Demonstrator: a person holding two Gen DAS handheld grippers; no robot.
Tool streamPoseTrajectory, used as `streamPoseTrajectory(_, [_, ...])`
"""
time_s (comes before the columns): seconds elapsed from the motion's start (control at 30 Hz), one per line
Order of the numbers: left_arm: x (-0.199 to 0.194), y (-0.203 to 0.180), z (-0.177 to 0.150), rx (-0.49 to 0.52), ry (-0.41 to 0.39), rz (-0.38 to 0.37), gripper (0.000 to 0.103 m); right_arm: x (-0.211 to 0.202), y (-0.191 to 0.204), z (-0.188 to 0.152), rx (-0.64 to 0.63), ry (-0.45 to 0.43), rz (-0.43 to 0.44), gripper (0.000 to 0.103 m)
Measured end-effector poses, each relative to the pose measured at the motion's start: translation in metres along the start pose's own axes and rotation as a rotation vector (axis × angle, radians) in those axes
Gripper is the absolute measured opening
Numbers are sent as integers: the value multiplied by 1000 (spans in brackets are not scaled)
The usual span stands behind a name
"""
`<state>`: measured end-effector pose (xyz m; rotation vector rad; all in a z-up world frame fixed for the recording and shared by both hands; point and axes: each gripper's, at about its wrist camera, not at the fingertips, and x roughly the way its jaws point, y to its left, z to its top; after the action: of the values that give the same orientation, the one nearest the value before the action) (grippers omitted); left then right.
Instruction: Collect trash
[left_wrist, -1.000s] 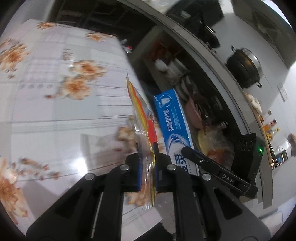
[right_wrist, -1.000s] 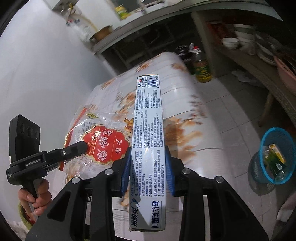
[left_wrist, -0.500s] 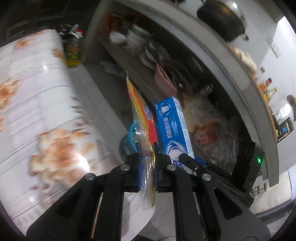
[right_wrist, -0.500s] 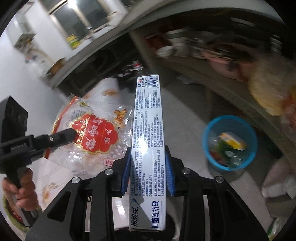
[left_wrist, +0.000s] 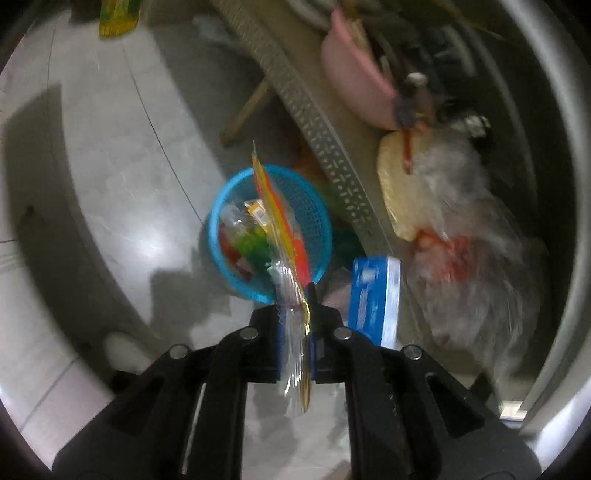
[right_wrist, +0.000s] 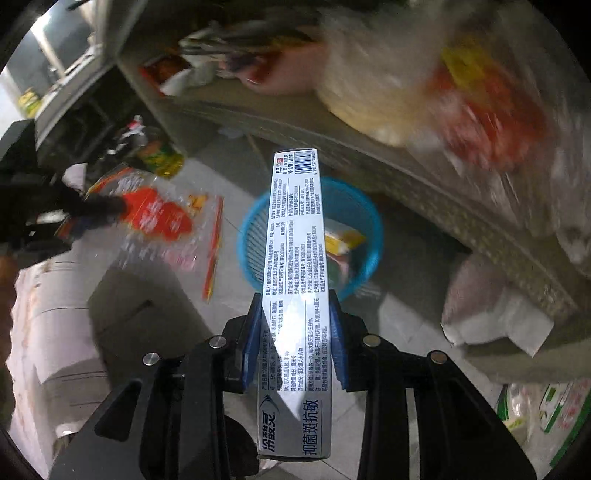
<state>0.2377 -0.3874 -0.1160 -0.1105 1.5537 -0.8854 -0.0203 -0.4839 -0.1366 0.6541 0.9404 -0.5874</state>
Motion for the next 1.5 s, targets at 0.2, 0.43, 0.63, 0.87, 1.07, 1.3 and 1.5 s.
streamPoseTrajectory(0.2, [85, -5, 37, -97, 20, -6, 9, 19, -25, -2, 42, 22, -31, 33])
streamPoseTrajectory(0.43, [164, 14, 43, -165, 103, 120, 44, 36, -40, 1, 37, 43, -68, 33])
streamPoseTrajectory(0.63, [148, 21, 46, -186, 86, 141, 44, 60, -37, 6, -35, 85, -103, 33])
streamPoseTrajectory(0.87, [62, 4, 57, -97, -10, 258, 49, 103, 17, 39, -354, 88, -201, 33])
streamPoseTrajectory(1.07, [-27, -10, 23, 89, -59, 310, 58, 142, 56, 55, -615, -9, -439, 59])
streamPoseTrajectory(1.3, [-107, -22, -73, 343, -129, 313, 68, 75, 55, 21, -482, -129, -314, 59])
streamPoseTrajectory(1.5, [-153, -18, -161, 431, -308, 307, 73, 3, 40, -23, -361, -155, -157, 59])
